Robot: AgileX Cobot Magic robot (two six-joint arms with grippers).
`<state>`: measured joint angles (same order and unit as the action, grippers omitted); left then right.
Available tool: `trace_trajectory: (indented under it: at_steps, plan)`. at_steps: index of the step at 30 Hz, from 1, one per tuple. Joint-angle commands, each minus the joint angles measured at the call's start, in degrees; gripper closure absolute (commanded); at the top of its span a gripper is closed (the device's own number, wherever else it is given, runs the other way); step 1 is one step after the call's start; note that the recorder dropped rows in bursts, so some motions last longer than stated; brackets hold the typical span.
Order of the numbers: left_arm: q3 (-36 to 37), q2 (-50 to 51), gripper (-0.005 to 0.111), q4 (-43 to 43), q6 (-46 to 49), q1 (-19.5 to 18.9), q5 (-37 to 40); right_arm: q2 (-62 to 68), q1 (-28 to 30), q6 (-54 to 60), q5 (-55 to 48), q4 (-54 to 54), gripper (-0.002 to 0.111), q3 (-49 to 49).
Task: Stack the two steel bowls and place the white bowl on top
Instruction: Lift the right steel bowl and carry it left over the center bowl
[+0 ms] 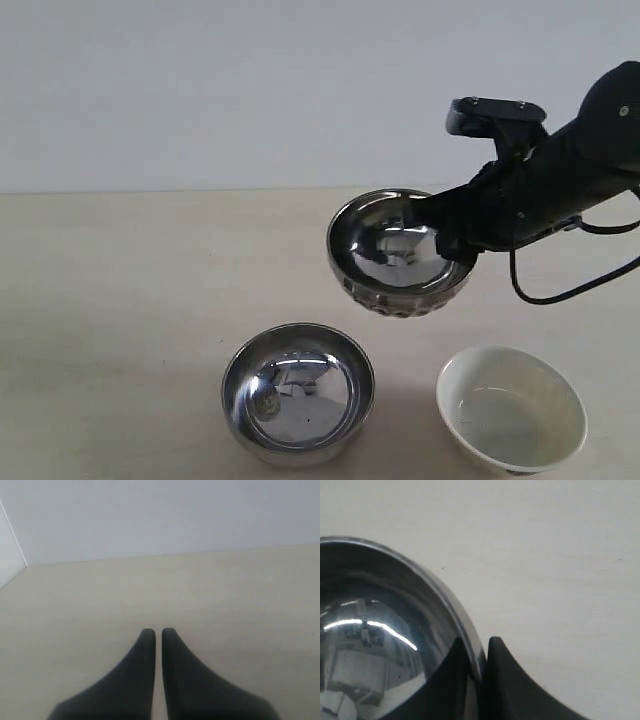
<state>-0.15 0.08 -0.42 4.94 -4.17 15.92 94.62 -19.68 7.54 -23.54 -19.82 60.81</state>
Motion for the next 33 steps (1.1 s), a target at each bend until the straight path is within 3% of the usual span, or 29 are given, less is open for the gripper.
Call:
trace_trajectory:
  at_steps: [1, 14, 33]
  plan:
    - [0.1, -0.1, 0.103, -0.6, 0.0, -0.2, 0.0, -0.8, -4.4, 0.6, -2.3, -0.4, 0.108, 1.2]
    - [0.1, -0.1, 0.103, -0.6, 0.0, -0.2, 0.0, -0.5, -14.7, 0.1, -2.9, -0.8, 0.108, 1.2]
    - [0.1, -0.1, 0.103, -0.6, 0.0, -0.2, 0.0, 8.0, -16.8, 0.1, 0.2, -1.1, 0.108, 1.0]
